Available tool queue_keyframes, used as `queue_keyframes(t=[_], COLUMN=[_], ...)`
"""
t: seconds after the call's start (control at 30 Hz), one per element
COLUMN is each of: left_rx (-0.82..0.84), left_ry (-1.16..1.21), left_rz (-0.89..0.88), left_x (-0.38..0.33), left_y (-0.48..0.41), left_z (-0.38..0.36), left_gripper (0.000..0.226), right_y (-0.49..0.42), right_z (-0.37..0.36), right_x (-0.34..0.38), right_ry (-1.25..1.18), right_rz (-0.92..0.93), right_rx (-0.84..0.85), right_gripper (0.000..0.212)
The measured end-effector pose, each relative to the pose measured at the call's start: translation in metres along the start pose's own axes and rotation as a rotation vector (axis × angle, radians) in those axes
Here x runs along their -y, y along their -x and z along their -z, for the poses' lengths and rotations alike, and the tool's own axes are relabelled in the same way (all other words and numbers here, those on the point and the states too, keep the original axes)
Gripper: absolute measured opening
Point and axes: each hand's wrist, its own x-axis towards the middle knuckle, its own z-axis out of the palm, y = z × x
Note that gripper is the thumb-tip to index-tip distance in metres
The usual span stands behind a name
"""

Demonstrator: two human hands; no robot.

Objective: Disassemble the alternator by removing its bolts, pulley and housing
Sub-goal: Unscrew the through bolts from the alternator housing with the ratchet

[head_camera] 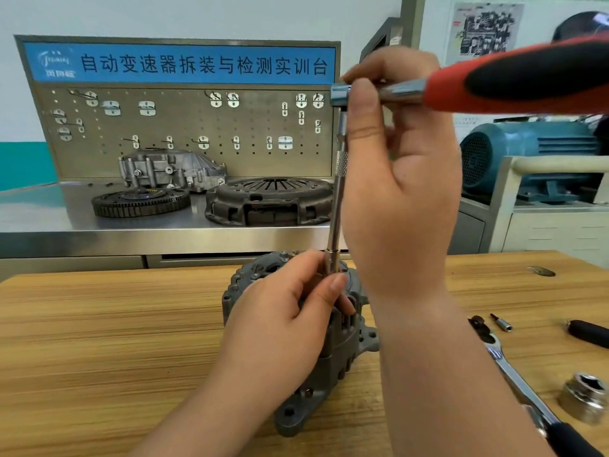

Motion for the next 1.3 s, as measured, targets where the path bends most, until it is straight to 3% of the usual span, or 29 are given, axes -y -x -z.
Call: queue_keyframes(t=[0.03, 0.1, 0.23, 0.37, 0.47, 0.6, 0.67, 0.87, 1.0, 1.1, 1.23, 1.3], left_rx=[-0.001, -0.002, -0.008, 0.026, 0.006, -0.012, -0.006, -0.014, 0.019, 0.02, 0.006, 0.008], left_ry=[0.009, 0.028, 0.015, -0.005, -0.021, 0.002, 0.026, -0.011, -0.009, -0.008, -0.032, -0.027], left_rz=[0.008, -0.001, -0.075, -0.09, -0.058, -0.009, 0.006, -0.085, -0.094, -0.061, -0.029, -0.017], left_x=[0.0, 0.0008, 0.0004, -0.0011, -0.0005, -0.0017, -0.002, -0.001, -0.0009, -0.0005, -0.0002, -0.0005], left_y=[-0.0002, -0.0002, 0.0007, -0.0002, -0.0006, -0.0006, -0.0005, 0.0013, 0.0003, -0.0008, -0.0012, -0.0017], left_z=[-0.0002, -0.0007, 0.0002, 0.0017, 0.0011, -0.0001, -0.0007, -0.0001, 0.0017, 0.0007, -0.0002, -0.0007], left_gripper=[0.021, 0.02, 0.019, 0.018, 0.021, 0.023, 0.024, 0.019, 0.016, 0.019, 0.018, 0.021], right_y=[0.0013, 0.001, -0.0022, -0.0055, -0.004, -0.0007, 0.0018, -0.003, -0.005, -0.0042, -0.0031, -0.0001], right_z=[-0.0012, -0.0037, -0.0024, 0.0036, 0.0023, -0.0018, -0.0039, -0.0008, 0.0049, 0.0038, 0.0019, -0.0003], right_x=[-0.0008, 0.0027, 0.0085, 0.0046, 0.0043, 0.0018, 0.0011, 0.0074, 0.0035, 0.0033, 0.0014, -0.0003], right_ry=[0.048, -0.064, -0.606, -0.915, -0.734, -0.064, 0.008, -0.679, -0.958, -0.817, -0.126, 0.01], right_rz=[0.032, -0.096, -0.523, -0.692, -0.582, -0.049, -0.009, -0.566, -0.694, -0.625, -0.138, -0.013], right_rx=[0.003, -0.027, -0.005, 0.001, -0.02, -0.004, -0.029, -0.03, 0.029, 0.02, -0.002, -0.005], right_gripper=[0.009, 0.009, 0.018, 0.023, 0.019, 0.008, 0.008, 0.019, 0.023, 0.02, 0.01, 0.007])
